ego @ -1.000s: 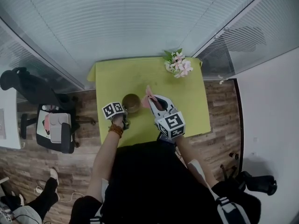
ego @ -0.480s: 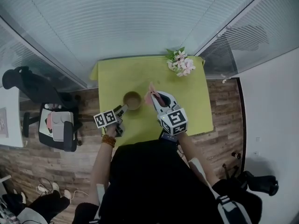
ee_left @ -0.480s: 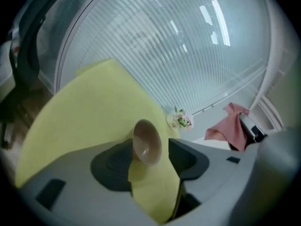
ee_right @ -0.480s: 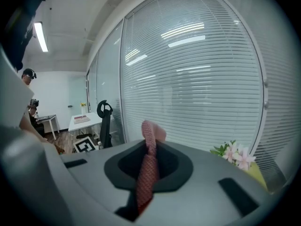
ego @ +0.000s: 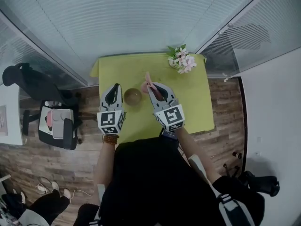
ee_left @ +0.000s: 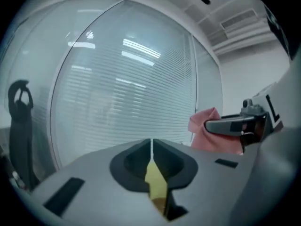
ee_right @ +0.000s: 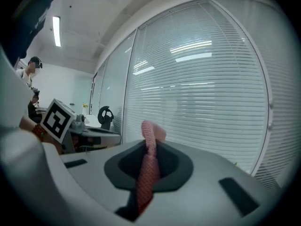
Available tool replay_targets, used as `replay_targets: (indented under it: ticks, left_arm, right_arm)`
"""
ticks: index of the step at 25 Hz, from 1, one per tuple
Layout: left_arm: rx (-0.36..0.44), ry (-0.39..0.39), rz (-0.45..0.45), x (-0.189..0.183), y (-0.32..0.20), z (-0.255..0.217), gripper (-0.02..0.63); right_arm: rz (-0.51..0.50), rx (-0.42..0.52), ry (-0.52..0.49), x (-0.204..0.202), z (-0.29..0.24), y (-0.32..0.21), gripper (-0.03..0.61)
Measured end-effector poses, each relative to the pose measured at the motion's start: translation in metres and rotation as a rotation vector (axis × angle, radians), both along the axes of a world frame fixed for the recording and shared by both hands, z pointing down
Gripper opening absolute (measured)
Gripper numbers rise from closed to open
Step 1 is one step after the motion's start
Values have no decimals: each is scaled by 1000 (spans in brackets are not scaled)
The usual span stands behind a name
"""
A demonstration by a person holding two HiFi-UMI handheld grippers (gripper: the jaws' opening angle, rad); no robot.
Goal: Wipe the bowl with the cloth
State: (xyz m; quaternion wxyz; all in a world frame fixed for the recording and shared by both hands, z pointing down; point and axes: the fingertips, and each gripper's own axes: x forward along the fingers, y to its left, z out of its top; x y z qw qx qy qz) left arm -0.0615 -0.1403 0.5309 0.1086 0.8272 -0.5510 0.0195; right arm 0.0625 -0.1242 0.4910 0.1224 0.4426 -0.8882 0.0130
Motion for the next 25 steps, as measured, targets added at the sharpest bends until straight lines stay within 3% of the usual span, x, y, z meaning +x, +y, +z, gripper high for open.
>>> replay_targets:
  ticks: [3, 25]
  left_arm:
    - [68, -96, -52, 7, 0, -21, 18]
    - [89, -174, 40, 65, 25, -39, 18]
  right_arm:
    - [4, 9, -5, 0, -6, 0, 11]
    - [10, 46, -39, 27, -24, 13, 11]
